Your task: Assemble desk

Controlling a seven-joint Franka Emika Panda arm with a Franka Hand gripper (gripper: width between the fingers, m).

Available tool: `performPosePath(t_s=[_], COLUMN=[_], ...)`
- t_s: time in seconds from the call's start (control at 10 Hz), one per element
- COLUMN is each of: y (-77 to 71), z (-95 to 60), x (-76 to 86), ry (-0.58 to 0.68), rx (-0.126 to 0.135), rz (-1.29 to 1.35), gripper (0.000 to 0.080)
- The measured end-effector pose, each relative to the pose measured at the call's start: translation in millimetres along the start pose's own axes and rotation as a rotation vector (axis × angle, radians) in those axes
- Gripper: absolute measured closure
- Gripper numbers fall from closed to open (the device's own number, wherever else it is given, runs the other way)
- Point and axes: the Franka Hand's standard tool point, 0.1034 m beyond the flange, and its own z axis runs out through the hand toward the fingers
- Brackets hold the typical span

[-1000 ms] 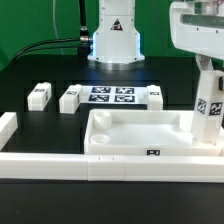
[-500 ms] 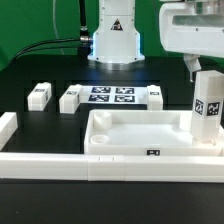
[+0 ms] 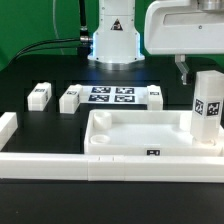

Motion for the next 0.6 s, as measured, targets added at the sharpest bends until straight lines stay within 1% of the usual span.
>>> performPosePath(t_s=[0.1,0.2,0.3,0.4,0.5,0.6], y=[-0.6,-2.8,-3.5,-2.0,0.3,-0.7], z=[0.9,1.4,1.6,2.7,4.0,4.0], x=[2.5,1.9,2.1,2.3,2.8,2.4], ry=[0.0,0.002,0.006,0.006,0.003,0.003], rx=[-0.002,-0.005,-0.01,-0.013,-0.013,-0.013], rz=[-0.128,-0.192,-0.336,-0.417,-0.437,-0.432], gripper=[0.0151,0.0151,0.0151,0.0151,0.0178,0.0178])
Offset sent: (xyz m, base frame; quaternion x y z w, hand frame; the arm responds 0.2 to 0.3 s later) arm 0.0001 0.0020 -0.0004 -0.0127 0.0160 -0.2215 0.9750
